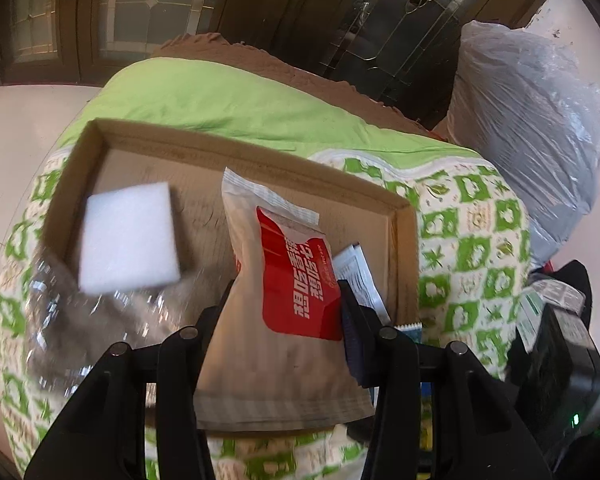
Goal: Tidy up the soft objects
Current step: 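Lower the packet into the tray with left tool while right tool drops the sachet there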
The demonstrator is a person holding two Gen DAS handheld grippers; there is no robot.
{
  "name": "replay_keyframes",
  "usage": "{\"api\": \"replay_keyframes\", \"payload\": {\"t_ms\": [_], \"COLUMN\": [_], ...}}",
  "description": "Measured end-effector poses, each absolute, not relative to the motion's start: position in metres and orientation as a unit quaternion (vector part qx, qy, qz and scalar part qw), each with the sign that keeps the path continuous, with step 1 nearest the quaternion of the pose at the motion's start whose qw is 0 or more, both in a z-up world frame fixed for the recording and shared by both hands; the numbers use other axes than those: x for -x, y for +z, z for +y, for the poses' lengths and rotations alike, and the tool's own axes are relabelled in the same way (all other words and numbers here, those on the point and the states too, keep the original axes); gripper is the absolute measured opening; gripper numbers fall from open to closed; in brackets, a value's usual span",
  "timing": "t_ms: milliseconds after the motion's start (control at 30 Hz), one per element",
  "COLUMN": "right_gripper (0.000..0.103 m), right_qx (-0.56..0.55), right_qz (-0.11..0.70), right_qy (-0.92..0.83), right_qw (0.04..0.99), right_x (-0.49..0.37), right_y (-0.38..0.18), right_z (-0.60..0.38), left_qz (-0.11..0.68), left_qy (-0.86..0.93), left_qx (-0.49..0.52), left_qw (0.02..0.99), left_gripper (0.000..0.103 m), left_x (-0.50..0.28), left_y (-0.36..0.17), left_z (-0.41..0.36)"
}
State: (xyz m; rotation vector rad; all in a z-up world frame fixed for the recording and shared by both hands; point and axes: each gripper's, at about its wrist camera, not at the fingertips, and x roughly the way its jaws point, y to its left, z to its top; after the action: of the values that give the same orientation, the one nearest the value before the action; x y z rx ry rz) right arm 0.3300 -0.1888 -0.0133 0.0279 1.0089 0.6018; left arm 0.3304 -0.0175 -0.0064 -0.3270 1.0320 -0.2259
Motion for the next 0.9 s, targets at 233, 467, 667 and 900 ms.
{"api": "replay_keyframes", "payload": {"t_ms": [233,467,667,900], "right_gripper": [0.051,0.064,0.081,0.088], "right_qx": [-0.001,-0.002,-0.008,-0.011], "right_qz": [0.466,0.454,0.433,0.427], "right_qy": [0.275,0.272,0.274,0.27], "right_qw": [0.841,0.848,0.859,0.863], "right_x": [-0.343,-0.342,-0.329,-0.306], "right_y": [-0.026,-0.031,-0.022,-0.019], "right_z": [-0.177,-0.177,-0.186,-0.203], "left_qz": [0.495,0.507,0.495,0.496], "left_qy": [-0.1,-0.089,-0.079,-0.066], "left_qx": [0.141,0.127,0.086,0.07], "left_qw": [0.851,0.848,0.861,0.863], "left_gripper": [0.044,0.052,0.065,0.065], "left_x": [-0.36,-0.363,-0.353,-0.319], "left_y": [-0.025,-0.042,-0.028,-0.015], "left_z": [-0.028,-0.033,-0.037,-0.028]}}
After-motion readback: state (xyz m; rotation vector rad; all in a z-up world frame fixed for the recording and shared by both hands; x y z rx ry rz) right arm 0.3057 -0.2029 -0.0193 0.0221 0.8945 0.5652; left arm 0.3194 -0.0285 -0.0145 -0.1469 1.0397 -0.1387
